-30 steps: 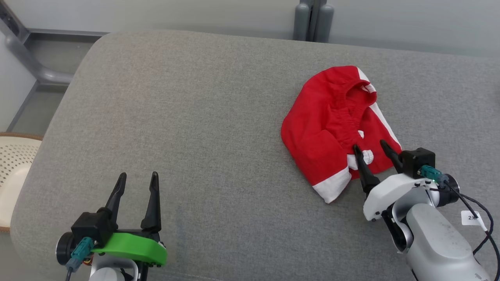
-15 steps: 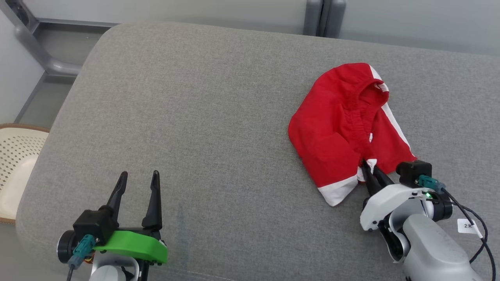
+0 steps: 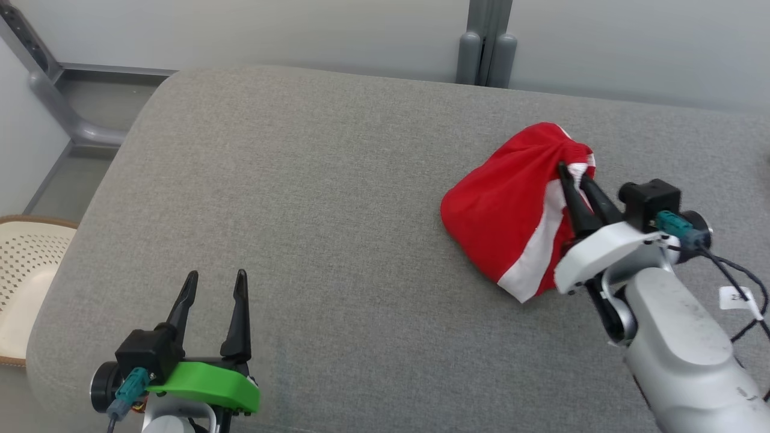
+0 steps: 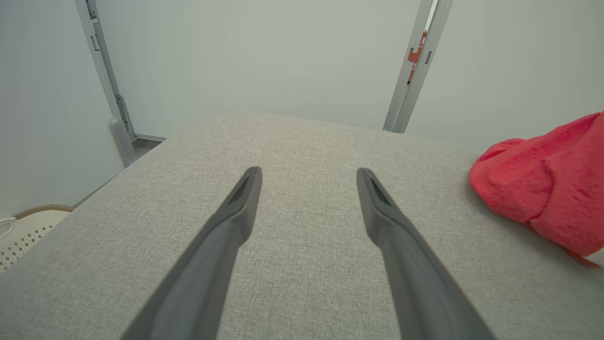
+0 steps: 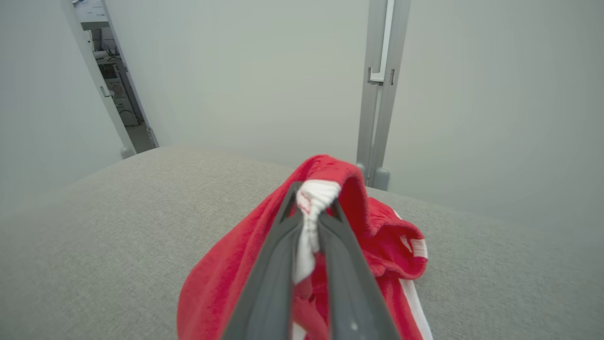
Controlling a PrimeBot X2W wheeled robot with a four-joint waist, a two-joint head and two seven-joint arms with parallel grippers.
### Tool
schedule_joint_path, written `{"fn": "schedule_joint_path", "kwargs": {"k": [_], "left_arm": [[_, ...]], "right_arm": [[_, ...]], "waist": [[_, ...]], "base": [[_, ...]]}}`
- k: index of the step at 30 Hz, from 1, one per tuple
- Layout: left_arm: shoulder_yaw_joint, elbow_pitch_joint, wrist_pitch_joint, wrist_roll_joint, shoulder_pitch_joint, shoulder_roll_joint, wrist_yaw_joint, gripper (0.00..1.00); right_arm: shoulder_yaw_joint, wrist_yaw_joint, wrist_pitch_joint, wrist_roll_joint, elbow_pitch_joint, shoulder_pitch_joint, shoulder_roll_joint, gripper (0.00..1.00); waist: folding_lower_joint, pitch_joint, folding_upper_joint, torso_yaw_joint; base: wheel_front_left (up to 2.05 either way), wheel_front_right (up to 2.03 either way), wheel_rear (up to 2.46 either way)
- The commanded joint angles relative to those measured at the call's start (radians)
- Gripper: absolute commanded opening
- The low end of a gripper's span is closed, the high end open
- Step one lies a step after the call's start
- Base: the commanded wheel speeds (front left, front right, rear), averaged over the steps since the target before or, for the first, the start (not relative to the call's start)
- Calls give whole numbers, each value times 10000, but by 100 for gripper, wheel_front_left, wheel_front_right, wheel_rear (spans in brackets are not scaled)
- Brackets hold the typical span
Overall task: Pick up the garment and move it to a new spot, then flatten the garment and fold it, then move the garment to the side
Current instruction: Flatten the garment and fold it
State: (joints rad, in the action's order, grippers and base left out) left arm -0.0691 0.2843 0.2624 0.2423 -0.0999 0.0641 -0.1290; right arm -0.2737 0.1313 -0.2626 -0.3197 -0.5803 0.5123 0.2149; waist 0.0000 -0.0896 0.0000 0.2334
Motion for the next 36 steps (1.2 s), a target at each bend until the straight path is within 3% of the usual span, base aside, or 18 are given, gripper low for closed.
{"fn": "schedule_joint_path", "kwargs": {"k": [1, 10, 18, 19, 20, 21, 26, 36], "left_arm": [[-12, -23, 28, -37, 160, -4, -26, 100], [-105, 9, 28, 28, 165, -21, -27, 100], [-163, 89, 28, 89, 150, -58, -28, 100], [-155, 95, 28, 92, 148, -62, -28, 100], [-150, 103, 28, 93, 147, -68, -28, 100], [-142, 111, 28, 93, 146, -72, -28, 100], [-68, 129, 28, 85, 191, -94, -28, 100], [53, 25, 28, -77, 318, -108, -28, 100]], "right_arm": [[-304, -14, -26, 72, 99, 167, -184, 0], [-2957, -13, -28, -199, -477, 332, -1246, 0], [-5848, -13, -28, -1193, -1356, -262, -1610, 0], [-6021, -14, -28, -1311, -1412, -285, -1619, 19], [-6227, -14, -26, -1436, -1474, -312, -1629, 91], [-6327, -13, -28, -1551, -1462, -334, -1632, 100], [-5978, -14, -28, -1570, -1167, -94, -1595, 100], [-3126, -14, -28, -591, 507, -805, -246, 100]], "waist": [[0, 56, 0, 109], [0, 23, 0, 678], [0, -51, 0, 953], [0, -56, 0, 954], [0, -61, 0, 949], [0, -57, 0, 938], [0, -9, 0, 695], [0, 206, 0, 139]], "base": [[0, 0, 0], [0, 0, 0], [0, 0, 0], [0, 0, 0], [0, 0, 0], [0, 0, 0], [0, 0, 0], [0, 0, 0]]}}
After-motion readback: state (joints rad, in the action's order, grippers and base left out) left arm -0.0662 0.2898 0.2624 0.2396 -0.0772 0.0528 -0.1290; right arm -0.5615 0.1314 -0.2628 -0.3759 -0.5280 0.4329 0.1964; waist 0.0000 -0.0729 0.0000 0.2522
